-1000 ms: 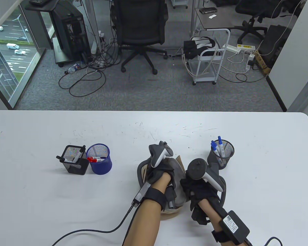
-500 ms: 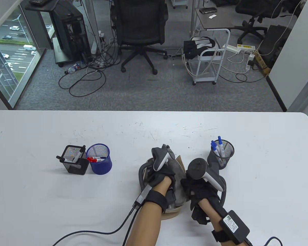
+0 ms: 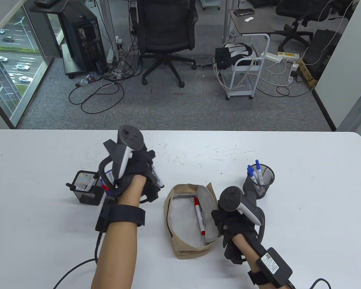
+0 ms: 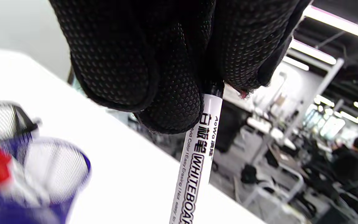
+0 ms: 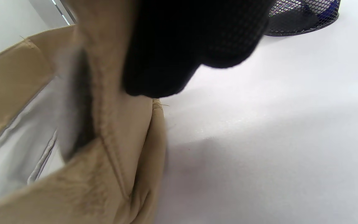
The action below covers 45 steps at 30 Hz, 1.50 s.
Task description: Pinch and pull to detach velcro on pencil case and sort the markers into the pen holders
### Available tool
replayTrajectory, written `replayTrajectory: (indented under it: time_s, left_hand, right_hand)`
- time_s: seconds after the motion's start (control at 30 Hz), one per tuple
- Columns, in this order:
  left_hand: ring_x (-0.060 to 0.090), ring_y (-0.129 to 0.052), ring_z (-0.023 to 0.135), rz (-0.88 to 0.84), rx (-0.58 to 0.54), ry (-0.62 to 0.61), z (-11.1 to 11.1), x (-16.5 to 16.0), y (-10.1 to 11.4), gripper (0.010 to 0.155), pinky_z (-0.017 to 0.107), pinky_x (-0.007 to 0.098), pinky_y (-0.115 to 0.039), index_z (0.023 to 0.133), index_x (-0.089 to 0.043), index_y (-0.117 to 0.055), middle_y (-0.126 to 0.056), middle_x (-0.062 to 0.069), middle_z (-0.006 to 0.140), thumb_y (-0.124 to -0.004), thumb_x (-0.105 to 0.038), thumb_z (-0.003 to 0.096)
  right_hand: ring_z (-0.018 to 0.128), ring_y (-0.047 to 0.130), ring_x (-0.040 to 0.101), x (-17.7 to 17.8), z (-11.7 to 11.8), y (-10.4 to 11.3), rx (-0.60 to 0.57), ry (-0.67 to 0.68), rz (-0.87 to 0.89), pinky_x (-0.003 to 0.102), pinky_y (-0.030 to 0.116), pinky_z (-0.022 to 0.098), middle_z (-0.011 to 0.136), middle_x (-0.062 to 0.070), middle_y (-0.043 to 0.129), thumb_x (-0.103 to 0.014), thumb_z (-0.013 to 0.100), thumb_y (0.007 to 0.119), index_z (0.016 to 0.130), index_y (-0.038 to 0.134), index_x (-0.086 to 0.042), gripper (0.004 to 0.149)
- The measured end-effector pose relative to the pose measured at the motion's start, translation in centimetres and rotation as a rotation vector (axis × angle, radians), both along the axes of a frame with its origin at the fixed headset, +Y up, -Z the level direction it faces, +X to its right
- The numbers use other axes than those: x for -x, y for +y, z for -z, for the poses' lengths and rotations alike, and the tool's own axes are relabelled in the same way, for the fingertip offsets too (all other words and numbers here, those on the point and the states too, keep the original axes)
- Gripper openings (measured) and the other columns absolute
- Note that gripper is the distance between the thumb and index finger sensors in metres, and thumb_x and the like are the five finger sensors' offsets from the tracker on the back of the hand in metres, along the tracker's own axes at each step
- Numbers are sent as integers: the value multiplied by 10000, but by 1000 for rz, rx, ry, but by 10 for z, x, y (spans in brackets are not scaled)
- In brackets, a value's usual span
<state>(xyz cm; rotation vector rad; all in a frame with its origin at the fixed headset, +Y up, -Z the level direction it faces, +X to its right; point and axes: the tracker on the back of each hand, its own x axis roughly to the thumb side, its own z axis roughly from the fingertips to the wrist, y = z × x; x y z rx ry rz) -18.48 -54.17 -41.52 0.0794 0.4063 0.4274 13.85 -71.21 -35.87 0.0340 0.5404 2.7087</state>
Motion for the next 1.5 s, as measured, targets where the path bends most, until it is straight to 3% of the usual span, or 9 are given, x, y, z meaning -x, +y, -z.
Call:
replayTrajectory:
  time_s: [0.13, 0.33, 0.47, 0.6, 0.77, 1.0, 1.23, 1.5]
  left_hand:
    - [179, -1174, 490, 116, -21, 114, -8, 49, 3, 537, 310, 293, -1027, 912, -201, -899, -1105, 26, 766, -960, -403, 418]
    - [191, -1167, 529, 180, 8, 249, -12, 103, -20, 538, 333, 298, -1029, 935, -202, -879, -1080, 36, 811, -958, -367, 428]
    - [194, -1165, 552, 141, 24, 278, -11, 124, -33, 556, 346, 304, -1029, 950, -192, -863, -1066, 41, 832, -956, -370, 431]
    - [211, -1167, 557, 106, 24, 267, -11, 123, -32, 578, 339, 308, -1034, 950, -143, -863, -1069, 86, 817, -962, -370, 428]
    - [219, -1178, 523, 48, 35, 149, -9, 87, -17, 552, 304, 305, -1045, 910, -119, -902, -1099, 101, 760, -970, -370, 423]
    - [220, -1181, 510, -27, 189, -108, -7, -14, -13, 551, 295, 302, -1048, 899, -108, -914, -1109, 109, 741, -971, -383, 425]
    - [231, -1173, 532, -80, 421, -302, -5, -106, -61, 566, 307, 306, -1046, 910, -99, -904, -1101, 117, 754, -967, -393, 430]
    - [248, -1160, 564, -58, 627, -308, 8, -159, -138, 585, 330, 321, -1039, 929, -93, -888, -1087, 125, 781, -963, -396, 434]
  right_hand:
    - [180, 1051, 150, 0, 0, 0, -1, 1, -1, 284, 884, 138, 660, 155, 1032, -297, 499, 858, 934, 739, 53, 570]
    - [179, 1051, 151, 0, 0, 0, 2, 0, 1, 284, 883, 138, 659, 154, 1033, -297, 499, 858, 934, 739, 54, 571]
    - [180, 1051, 151, 1, 0, 0, 3, 2, 1, 284, 883, 138, 660, 154, 1033, -297, 499, 858, 934, 739, 53, 571]
    - [180, 1051, 150, 2, 0, 0, 1, 4, -2, 284, 883, 138, 660, 153, 1032, -296, 499, 858, 932, 740, 53, 569]
    - [180, 1051, 150, 1, 0, 0, 3, 3, 2, 284, 883, 138, 660, 153, 1032, -297, 499, 857, 933, 739, 53, 570]
    - [180, 1051, 149, 1, 0, 0, -1, 3, -1, 284, 884, 138, 660, 155, 1032, -298, 500, 857, 934, 738, 54, 571]
    - [181, 1051, 150, 0, 0, -1, 4, 3, 6, 284, 884, 139, 661, 153, 1031, -299, 500, 856, 934, 737, 53, 572]
    - [181, 1052, 150, -1, 1, -1, 11, 2, 17, 284, 884, 138, 662, 152, 1031, -299, 499, 856, 934, 737, 52, 572]
